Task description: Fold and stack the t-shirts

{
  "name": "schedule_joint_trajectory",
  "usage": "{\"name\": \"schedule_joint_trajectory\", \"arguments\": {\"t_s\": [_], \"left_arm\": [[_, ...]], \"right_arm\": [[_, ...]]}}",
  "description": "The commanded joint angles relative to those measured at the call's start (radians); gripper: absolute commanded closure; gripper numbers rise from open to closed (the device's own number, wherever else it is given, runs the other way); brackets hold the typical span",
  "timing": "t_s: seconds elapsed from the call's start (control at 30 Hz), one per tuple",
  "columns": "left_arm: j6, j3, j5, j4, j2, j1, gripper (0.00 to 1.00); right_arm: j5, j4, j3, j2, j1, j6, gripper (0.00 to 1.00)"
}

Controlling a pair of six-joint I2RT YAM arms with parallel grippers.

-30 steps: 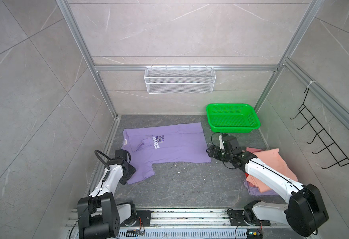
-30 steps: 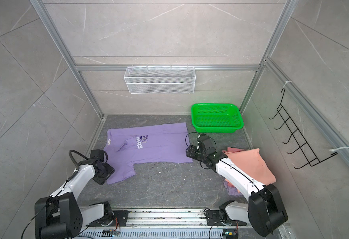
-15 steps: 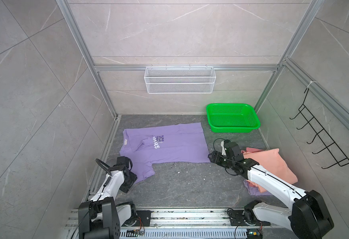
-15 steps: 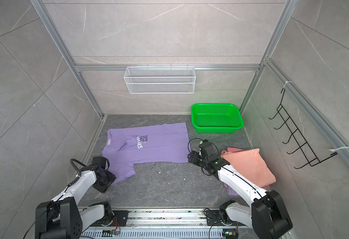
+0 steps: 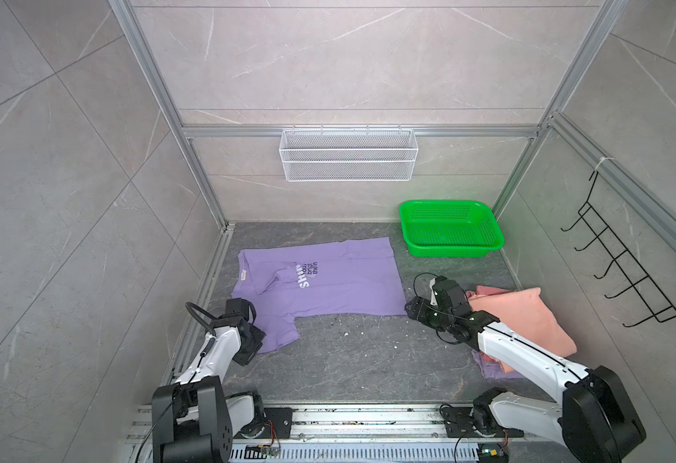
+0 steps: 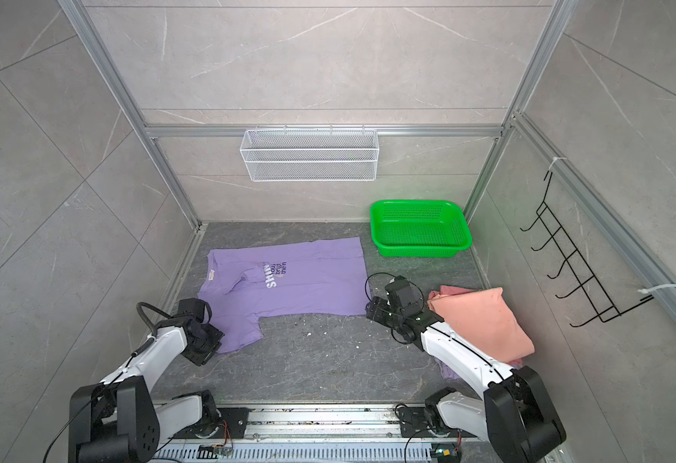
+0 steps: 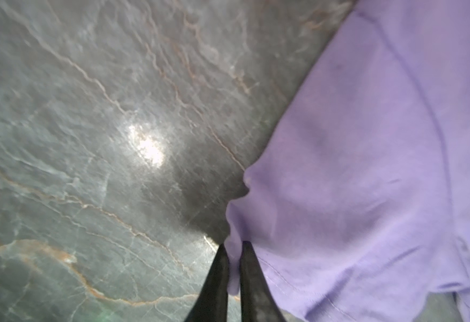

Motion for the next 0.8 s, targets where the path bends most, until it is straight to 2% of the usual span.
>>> {"name": "schedule_joint_trajectory", "arguments": {"t_s": [0.0, 0.17, 0.4, 0.57, 0.7, 0.77], "left_arm": [[0.014, 0.027, 0.043, -0.054, -0.086, 0.001, 0.93], [0.036, 0.045, 0.101, -0.073, -0.186, 0.001, 1.00], [0.070, 0.047, 0.188, -0.028, -0.244, 0.001, 1.00], [0.103, 0.035, 0.201, 0.010, -0.243, 0.001, 1.00], [0.122, 0.039, 0.209, 0.033, -0.240, 0.001, 1.00], [0.123, 0.042, 0.217, 0.050, -0.245, 0.001, 1.00]], "right_arm": [[0.034, 0.032, -0.031, 0.047, 0.006, 0.061, 0.29], [0.053, 0.056, -0.020, 0.138, 0.019, 0.092, 0.29], [0.101, 0.106, 0.035, 0.268, 0.047, 0.157, 0.31], [0.121, 0.141, 0.075, 0.370, 0.084, 0.226, 0.35], [0.162, 0.093, 0.116, 0.417, 0.115, 0.262, 0.40], [0.204, 0.069, 0.125, 0.430, 0.125, 0.291, 0.49]]}}
